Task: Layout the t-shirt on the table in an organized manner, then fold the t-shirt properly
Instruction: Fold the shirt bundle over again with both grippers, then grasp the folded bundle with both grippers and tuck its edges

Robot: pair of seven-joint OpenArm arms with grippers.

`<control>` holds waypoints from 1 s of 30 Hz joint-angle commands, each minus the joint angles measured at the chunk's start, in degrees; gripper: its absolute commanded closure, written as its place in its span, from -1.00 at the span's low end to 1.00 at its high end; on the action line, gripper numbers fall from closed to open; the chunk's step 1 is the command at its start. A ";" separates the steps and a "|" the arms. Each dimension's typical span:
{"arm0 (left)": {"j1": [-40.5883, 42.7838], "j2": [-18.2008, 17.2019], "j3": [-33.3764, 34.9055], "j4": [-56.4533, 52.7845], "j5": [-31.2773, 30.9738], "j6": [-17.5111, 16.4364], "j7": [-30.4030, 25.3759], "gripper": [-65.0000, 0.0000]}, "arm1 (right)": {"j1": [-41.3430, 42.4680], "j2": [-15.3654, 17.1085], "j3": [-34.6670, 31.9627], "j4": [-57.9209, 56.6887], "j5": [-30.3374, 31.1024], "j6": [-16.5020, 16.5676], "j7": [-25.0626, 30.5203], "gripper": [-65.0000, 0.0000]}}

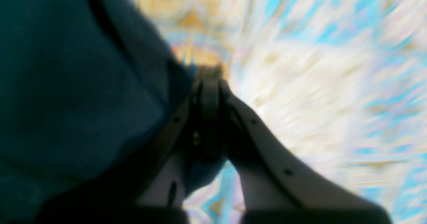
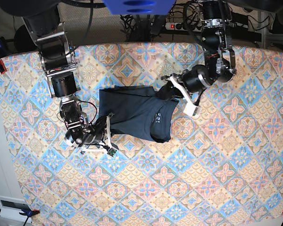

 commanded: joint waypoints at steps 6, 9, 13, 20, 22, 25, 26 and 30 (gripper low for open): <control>-5.19 0.33 2.62 -9.14 5.42 -0.02 -0.83 1.00 | 1.89 0.46 -0.07 -0.06 0.11 -0.18 -0.44 0.97; -6.07 -1.17 2.88 -11.69 7.00 -0.02 -3.65 1.00 | 1.71 1.25 -2.79 1.96 0.11 -0.18 -2.55 0.97; -6.94 -2.93 2.88 -14.85 8.85 -0.02 -7.51 1.00 | -3.74 5.91 -4.81 11.10 0.47 -0.18 -4.57 0.97; -11.96 -4.77 6.14 -24.09 9.37 0.07 -12.26 1.00 | -14.99 11.71 -3.67 27.28 0.55 -0.18 -9.32 0.97; -12.83 -4.69 7.28 -25.67 9.37 0.07 -13.84 1.00 | -18.59 12.06 -1.38 31.59 0.55 -0.18 -10.55 0.97; -14.86 -4.60 10.27 -28.22 9.37 0.15 -16.57 1.00 | -23.87 12.06 3.27 38.18 0.55 -0.18 -12.92 0.97; -15.82 -4.51 11.41 -29.10 9.37 0.24 -17.27 1.00 | -25.45 12.06 4.68 40.29 0.55 -0.18 -13.36 0.97; -19.16 -3.19 14.49 -33.05 8.85 0.42 -19.47 1.00 | -30.37 12.06 9.16 47.50 0.55 -0.18 -13.80 0.97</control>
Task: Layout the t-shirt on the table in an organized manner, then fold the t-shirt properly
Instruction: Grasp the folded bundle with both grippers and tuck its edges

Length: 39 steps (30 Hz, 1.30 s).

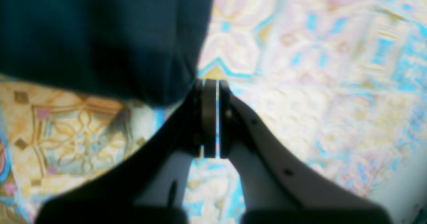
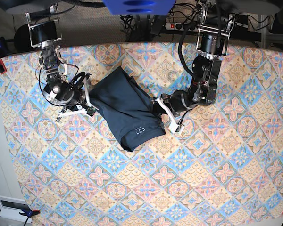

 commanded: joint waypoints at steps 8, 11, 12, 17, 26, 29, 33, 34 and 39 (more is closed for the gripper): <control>-6.12 6.04 0.26 -4.29 -0.11 -0.26 -1.27 1.00 | -6.26 0.52 8.53 10.17 0.25 -0.16 0.54 0.97; -8.06 8.15 0.26 -6.67 -0.11 -0.17 -1.27 1.00 | -7.93 0.26 8.53 11.05 1.39 -0.16 0.71 0.97; -8.32 8.42 0.26 -6.67 -0.11 -0.17 -1.27 1.00 | -7.75 0.26 8.09 11.32 2.97 -0.16 0.80 0.97; -8.76 6.57 -0.18 -6.58 -0.73 -0.17 -1.27 1.00 | -5.21 0.26 8.09 11.40 15.98 -0.16 0.71 0.97; 0.82 2.26 -10.82 10.65 -0.81 -0.44 4.80 1.00 | 0.60 -4.84 7.65 10.52 23.98 -0.16 0.62 0.97; 4.16 2.88 -9.58 18.56 -3.72 -0.52 8.84 1.00 | 1.12 -6.07 5.89 7.98 20.91 -0.16 0.62 0.97; 7.77 4.99 -7.21 22.43 -7.14 -0.52 10.87 1.00 | 2.09 -6.16 3.26 2.52 16.42 -0.16 0.62 0.97; 8.56 5.25 -6.68 23.05 -7.50 -0.52 10.87 1.00 | 2.62 -6.16 3.08 0.68 15.37 -0.16 0.62 0.97; 10.49 7.98 -2.46 24.98 -7.41 -0.61 11.22 1.00 | 3.06 -6.16 3.52 -5.92 13.17 -0.16 1.15 0.97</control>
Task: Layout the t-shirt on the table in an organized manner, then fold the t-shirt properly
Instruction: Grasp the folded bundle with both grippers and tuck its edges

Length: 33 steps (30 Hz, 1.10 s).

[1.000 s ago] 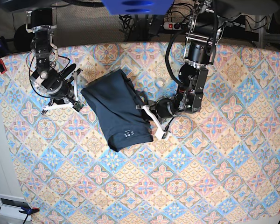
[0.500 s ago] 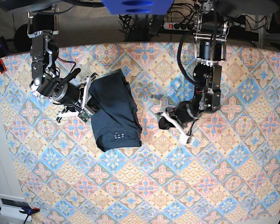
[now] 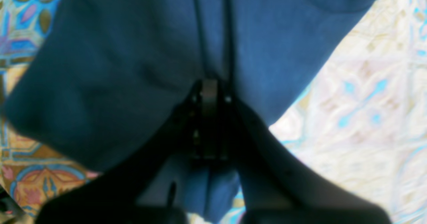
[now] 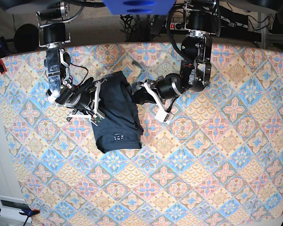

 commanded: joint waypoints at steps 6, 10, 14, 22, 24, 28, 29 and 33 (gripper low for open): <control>-2.34 2.17 6.80 -1.09 1.26 -0.42 -1.79 1.00 | 0.85 0.38 0.31 1.06 0.41 0.10 0.30 0.97; -3.93 4.19 8.55 -4.60 4.07 -0.42 -3.46 1.00 | 0.85 0.46 3.21 2.64 0.41 0.10 0.03 0.97; -5.51 4.37 11.89 -8.38 9.26 -0.42 -4.96 1.00 | 0.94 0.46 4.26 2.29 0.41 0.10 -0.14 0.97; -4.98 1.64 13.74 -10.67 14.36 -0.33 -6.01 1.00 | 1.91 0.46 4.26 -4.57 0.06 0.10 0.03 0.97; -4.89 0.59 13.74 -10.67 14.10 -0.24 -6.01 1.00 | 3.58 0.46 4.26 -6.15 0.06 0.10 0.12 0.97; -4.10 -0.29 13.39 -10.58 14.18 -0.15 -6.01 1.00 | 7.00 0.46 4.62 -6.77 0.06 0.10 0.30 0.97; -4.10 -0.38 13.39 -10.58 14.45 -0.15 -6.10 1.00 | 7.18 0.46 4.79 -6.59 0.14 0.10 0.30 0.97; -4.10 -1.26 13.30 -9.61 13.66 -0.06 -6.10 1.00 | 7.09 0.46 7.69 -3.16 0.41 0.10 -0.23 0.97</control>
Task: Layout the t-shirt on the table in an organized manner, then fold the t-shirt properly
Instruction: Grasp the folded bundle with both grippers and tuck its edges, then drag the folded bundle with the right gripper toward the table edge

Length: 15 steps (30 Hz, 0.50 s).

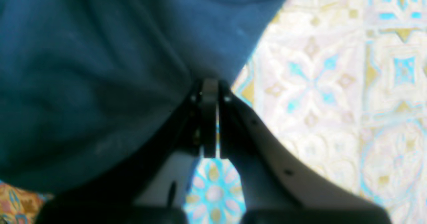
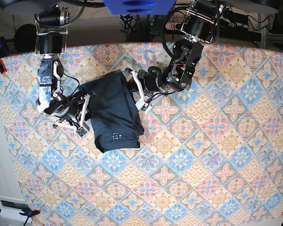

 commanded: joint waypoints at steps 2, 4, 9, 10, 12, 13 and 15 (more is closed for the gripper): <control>-0.43 -0.19 -0.25 3.47 -2.83 -0.13 -0.74 1.00 | 1.37 0.59 1.01 5.39 1.44 -0.03 1.30 0.97; 0.89 -0.28 -3.15 6.90 -5.30 -0.22 -0.74 1.00 | -1.10 0.59 0.39 9.43 4.87 -0.03 1.30 0.97; 3.35 -2.21 -15.72 11.29 -15.32 -0.39 -0.66 1.00 | -4.26 0.59 -4.18 16.37 12.95 -0.03 1.30 0.97; 3.44 -2.91 -17.83 11.29 -17.78 -0.39 -0.66 1.00 | -4.26 0.59 -5.67 16.90 13.04 -0.03 1.30 0.97; 4.50 -4.23 -22.93 11.38 -21.91 -0.30 -0.66 1.00 | -4.26 0.51 -8.40 16.73 12.34 -0.03 1.30 0.97; 5.02 -4.76 -25.31 11.56 -23.58 -0.30 -0.66 1.00 | -4.17 0.42 -9.54 16.46 11.37 -0.03 1.48 0.97; 5.55 -6.17 -30.32 11.38 -27.19 -0.13 -0.66 1.00 | -2.24 -0.81 -12.18 15.06 8.82 -0.03 1.83 0.97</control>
